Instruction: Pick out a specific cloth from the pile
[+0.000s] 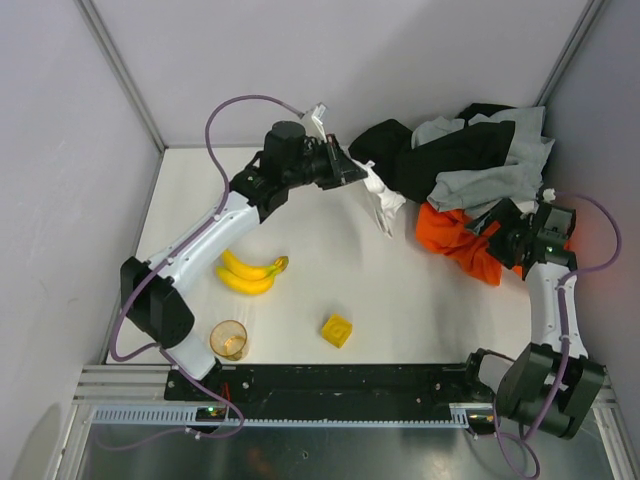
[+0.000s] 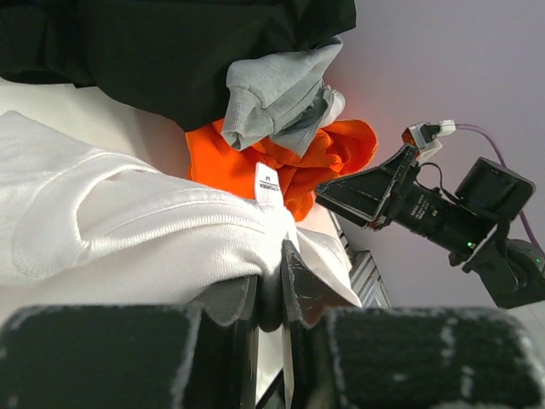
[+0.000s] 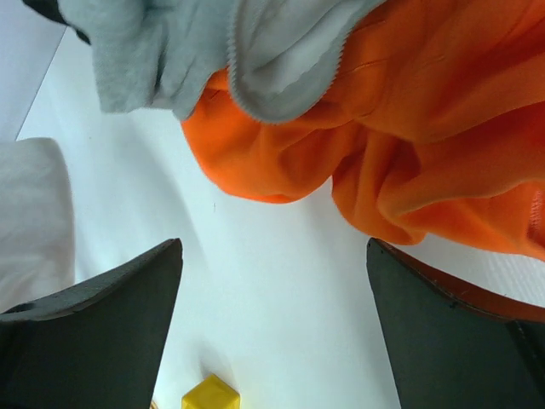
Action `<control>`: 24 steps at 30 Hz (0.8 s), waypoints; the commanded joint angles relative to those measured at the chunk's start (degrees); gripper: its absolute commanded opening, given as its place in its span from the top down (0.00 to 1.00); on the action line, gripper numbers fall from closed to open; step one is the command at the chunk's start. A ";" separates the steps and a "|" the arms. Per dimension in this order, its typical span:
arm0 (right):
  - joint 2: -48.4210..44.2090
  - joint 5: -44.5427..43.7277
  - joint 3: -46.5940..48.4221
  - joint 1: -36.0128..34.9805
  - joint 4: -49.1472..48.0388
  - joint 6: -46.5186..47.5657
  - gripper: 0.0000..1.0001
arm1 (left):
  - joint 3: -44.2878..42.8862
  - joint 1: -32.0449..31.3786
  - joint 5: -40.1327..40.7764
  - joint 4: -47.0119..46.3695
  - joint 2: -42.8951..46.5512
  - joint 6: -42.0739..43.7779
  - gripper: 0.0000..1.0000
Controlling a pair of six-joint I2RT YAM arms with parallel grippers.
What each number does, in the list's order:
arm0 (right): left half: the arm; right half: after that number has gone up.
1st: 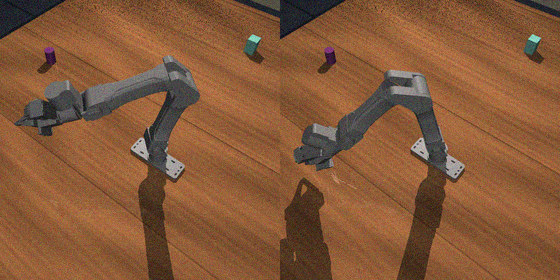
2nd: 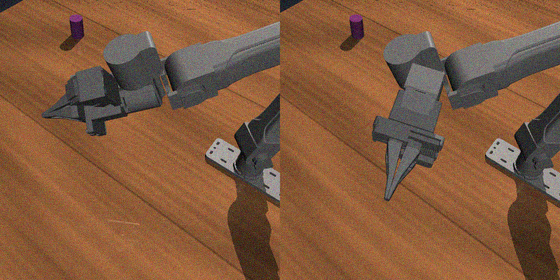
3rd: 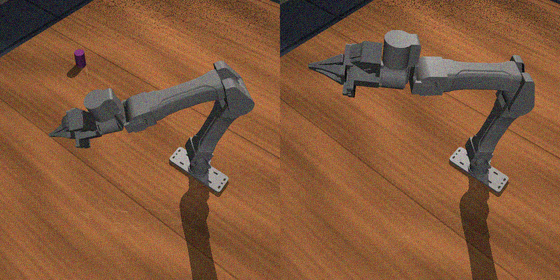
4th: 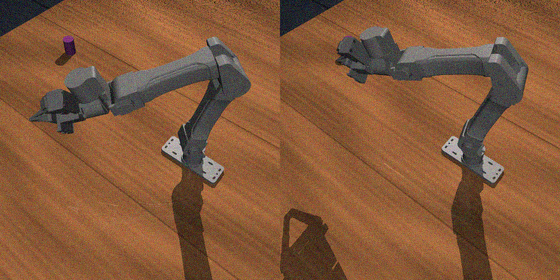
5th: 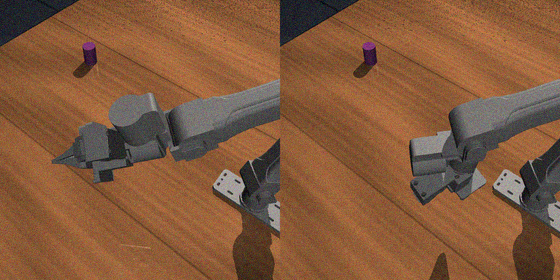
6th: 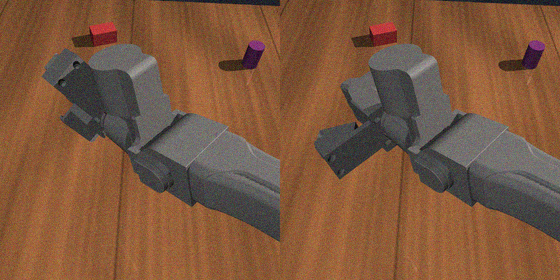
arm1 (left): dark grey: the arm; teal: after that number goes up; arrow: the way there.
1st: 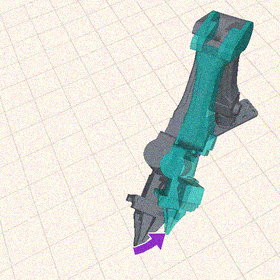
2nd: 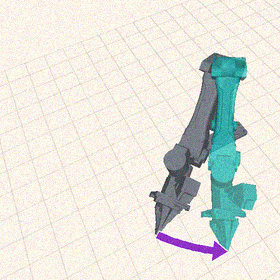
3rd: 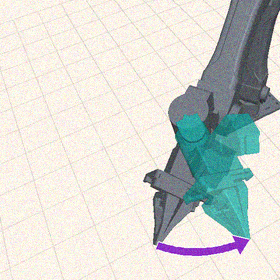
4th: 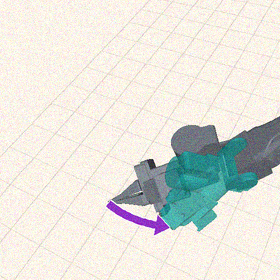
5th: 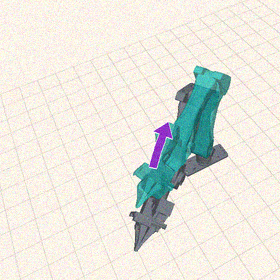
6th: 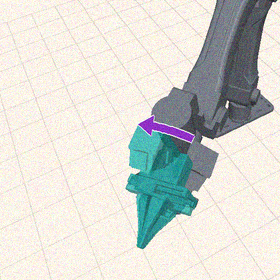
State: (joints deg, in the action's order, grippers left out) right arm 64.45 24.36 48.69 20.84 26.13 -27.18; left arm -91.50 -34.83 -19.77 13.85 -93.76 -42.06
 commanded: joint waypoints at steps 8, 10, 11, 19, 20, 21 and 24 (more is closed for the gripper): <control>-6.50 -7.60 -0.38 -10.20 3.56 -2.35 0.05 | 5.12 3.02 -3.85 -4.28 3.92 -0.07 0.99; -7.13 -8.81 -0.42 -12.03 4.06 -2.55 0.05 | 6.19 3.81 -4.57 -4.27 3.88 0.20 0.99; -7.40 -9.33 -0.52 -12.83 4.21 -2.67 0.05 | 6.66 4.24 -4.88 -4.22 3.91 0.43 0.99; -9.34 -12.19 -3.12 -18.26 4.78 -3.43 0.05 | 10.41 8.70 -7.66 -4.20 3.96 1.91 0.99; -9.51 -12.43 -3.80 -18.89 4.71 -3.46 0.05 | 10.70 9.59 -8.14 -4.23 4.03 2.08 0.99; -9.69 -12.68 -4.31 -19.60 4.67 -3.52 0.05 | 10.98 10.39 -8.64 -4.21 4.07 2.25 0.99; -10.22 -13.36 -6.36 -21.36 4.23 -3.97 0.05 | 11.38 13.17 -10.24 -4.24 4.09 2.57 0.99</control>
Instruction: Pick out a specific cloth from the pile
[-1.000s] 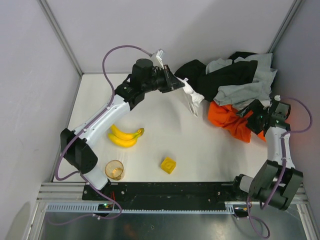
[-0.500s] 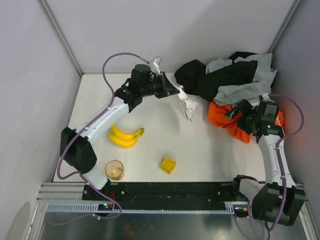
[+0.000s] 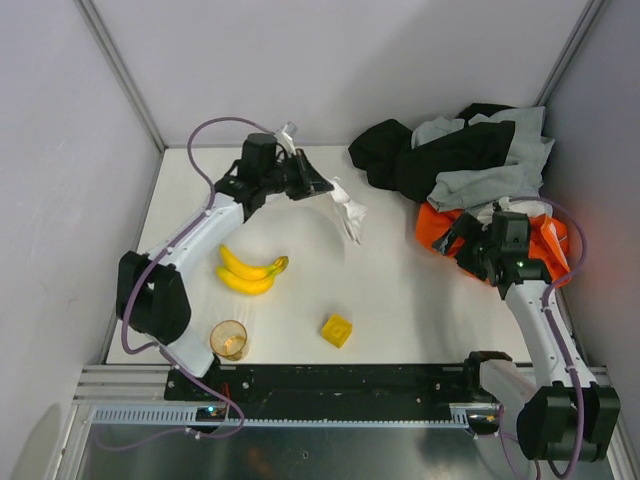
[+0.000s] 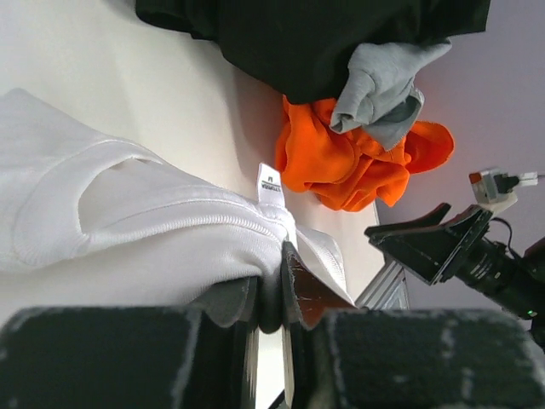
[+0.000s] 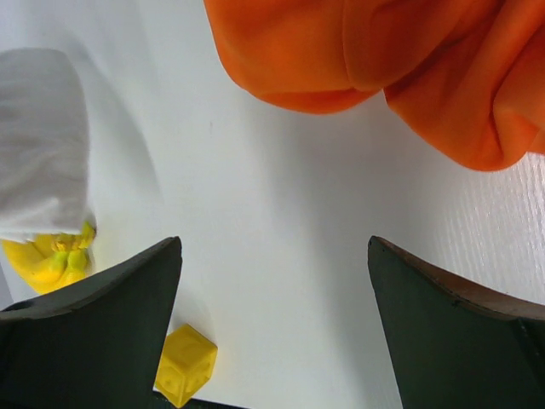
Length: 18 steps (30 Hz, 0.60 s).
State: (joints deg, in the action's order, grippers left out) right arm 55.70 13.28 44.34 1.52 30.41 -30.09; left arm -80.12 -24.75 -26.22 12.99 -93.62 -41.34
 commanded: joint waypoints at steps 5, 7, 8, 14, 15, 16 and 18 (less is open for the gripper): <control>-1.90 -2.63 -5.13 -5.61 -1.53 -2.51 0.05 | 0.05 8.18 -6.70 -3.37 4.45 2.24 0.99; -1.78 -3.32 -5.95 -7.11 -1.99 -3.13 0.05 | -0.08 10.30 -7.59 -3.38 4.56 2.08 0.99; -1.71 -3.73 -6.25 -7.83 -2.14 -3.35 0.05 | -0.32 11.24 -8.13 -3.40 4.49 2.02 0.99; -0.53 -4.98 -8.02 -13.02 -4.81 -4.93 0.05 | -3.81 17.47 -11.66 -3.34 2.39 1.67 0.99; -0.30 -5.35 -8.29 -13.82 -5.35 -5.35 0.05 | -4.56 18.52 -12.15 -3.38 1.87 1.56 0.99; -0.14 -5.67 -8.52 -14.83 -5.71 -5.70 0.05 | -5.47 19.44 -12.52 -3.35 1.21 1.50 0.99; 0.73 -6.39 -8.79 -16.40 -6.42 -6.37 0.05 | -7.37 21.29 -13.55 -3.38 -0.36 1.48 0.99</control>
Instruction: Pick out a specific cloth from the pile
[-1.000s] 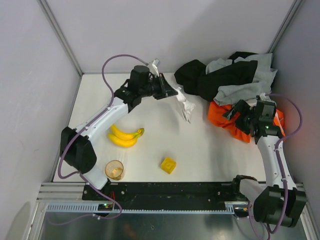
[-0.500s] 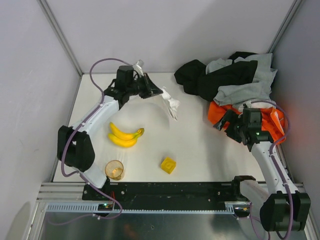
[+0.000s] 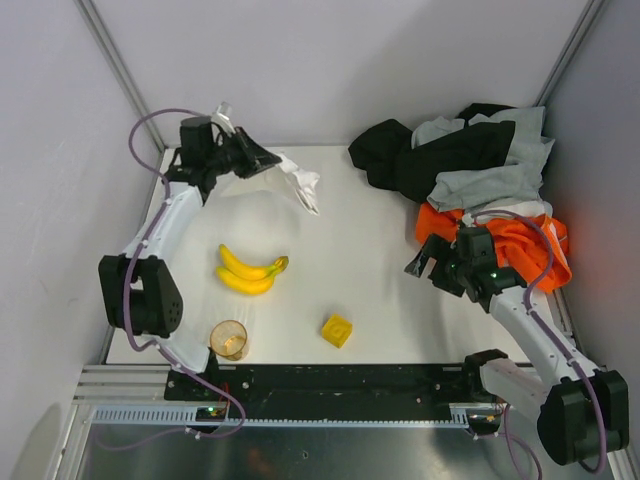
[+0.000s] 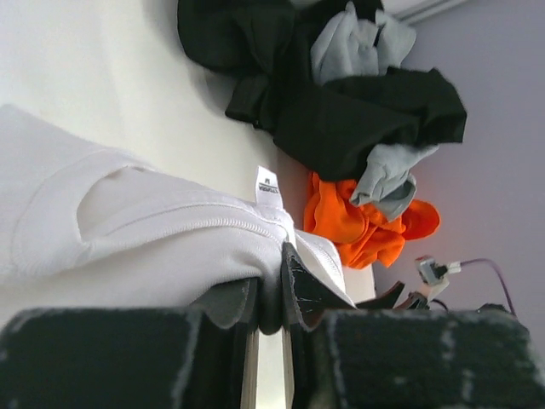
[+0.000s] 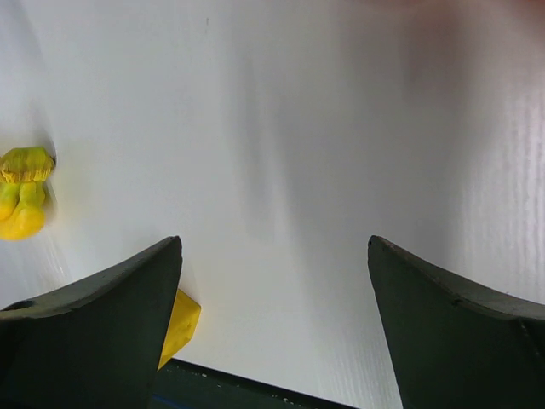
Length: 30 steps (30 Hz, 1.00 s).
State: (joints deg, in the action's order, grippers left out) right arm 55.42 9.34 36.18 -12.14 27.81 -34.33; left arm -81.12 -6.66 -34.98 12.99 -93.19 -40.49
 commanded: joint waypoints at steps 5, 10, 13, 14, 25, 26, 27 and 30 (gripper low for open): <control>3.34 -3.07 -0.76 -5.78 -5.74 -2.70 0.05 | -9.20 7.13 -7.78 -3.39 -5.83 0.33 0.99; 4.59 -1.77 -0.79 -7.34 -7.87 -2.47 0.05 | -8.23 8.83 -8.34 -3.41 -10.44 1.48 0.97; 4.91 -1.78 -0.77 -7.99 -7.98 -2.56 0.05 | -6.18 8.97 -7.91 -3.41 -12.47 2.70 0.97; 4.98 -1.92 -0.81 -8.21 -7.83 -2.62 0.05 | -5.16 9.04 -7.64 -3.41 -12.99 3.14 0.97; 4.80 -2.40 -1.43 -10.08 -7.21 -3.63 0.05 | 5.68 10.43 -6.88 -3.41 -15.79 6.50 0.95; 4.75 -2.45 -1.45 -10.17 -7.18 -3.68 0.05 | 6.79 10.52 -6.73 -3.41 -15.58 6.88 0.95; 4.72 -2.51 -1.55 -10.27 -7.08 -3.71 0.05 | 7.83 10.61 -6.53 -3.41 -15.25 7.25 0.95; 4.43 -2.86 -1.73 -10.61 -7.07 -4.06 0.05 | 11.23 10.73 -6.02 -3.41 -13.95 8.12 0.94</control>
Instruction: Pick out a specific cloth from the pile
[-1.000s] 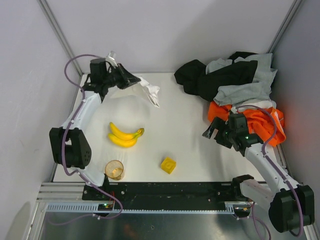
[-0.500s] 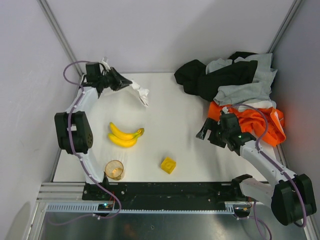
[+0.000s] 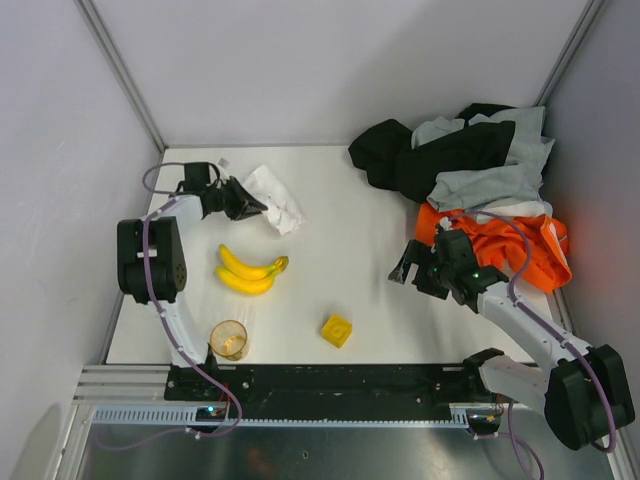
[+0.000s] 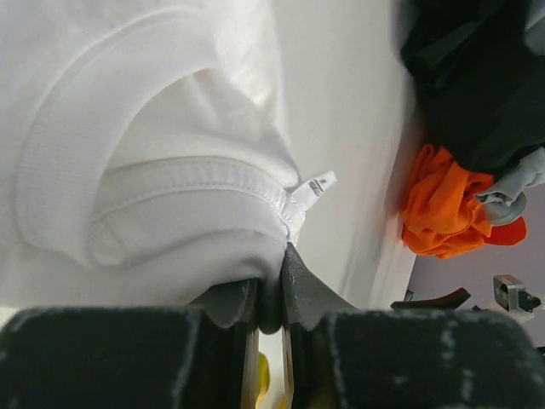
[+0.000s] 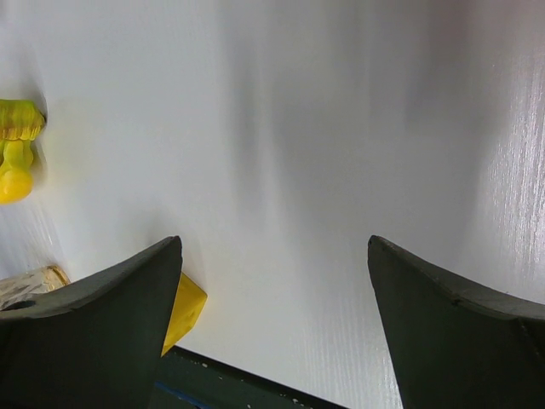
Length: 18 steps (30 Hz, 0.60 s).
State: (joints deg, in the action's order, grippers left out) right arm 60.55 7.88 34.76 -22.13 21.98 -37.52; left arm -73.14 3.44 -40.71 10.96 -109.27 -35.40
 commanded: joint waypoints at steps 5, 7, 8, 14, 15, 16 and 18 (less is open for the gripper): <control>-1.26 -1.51 -1.22 -1.14 -1.72 -1.57 0.05 | 8.92 0.79 1.08 -1.34 4.56 4.22 0.93; -1.35 -1.67 -1.51 -1.38 -1.71 -1.76 0.06 | 10.79 0.91 1.73 -1.30 5.71 4.40 0.93; -1.42 -1.83 -1.61 -1.49 -1.60 -1.85 0.06 | 11.65 0.93 2.10 -1.30 6.25 4.34 0.93; -2.22 -2.37 -2.27 -1.90 -1.42 -2.25 0.06 | 14.64 1.17 4.29 -1.30 9.66 4.07 0.85; -2.25 -2.40 -2.34 -1.93 -1.42 -2.27 0.06 | 14.80 1.19 4.26 -1.25 10.12 3.96 0.83; -2.36 -2.46 -2.43 -1.98 -1.41 -2.28 0.06 | 14.97 1.20 4.16 -1.27 10.61 3.86 0.80; -2.41 -2.55 -2.60 -2.07 -1.46 -2.40 0.06 | 15.23 1.21 4.08 -1.29 11.61 3.72 0.75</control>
State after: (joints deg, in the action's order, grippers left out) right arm 59.33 6.76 32.62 -23.73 21.93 -39.05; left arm -58.78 4.08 -36.99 10.68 -102.30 -32.91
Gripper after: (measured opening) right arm 0.945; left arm 0.210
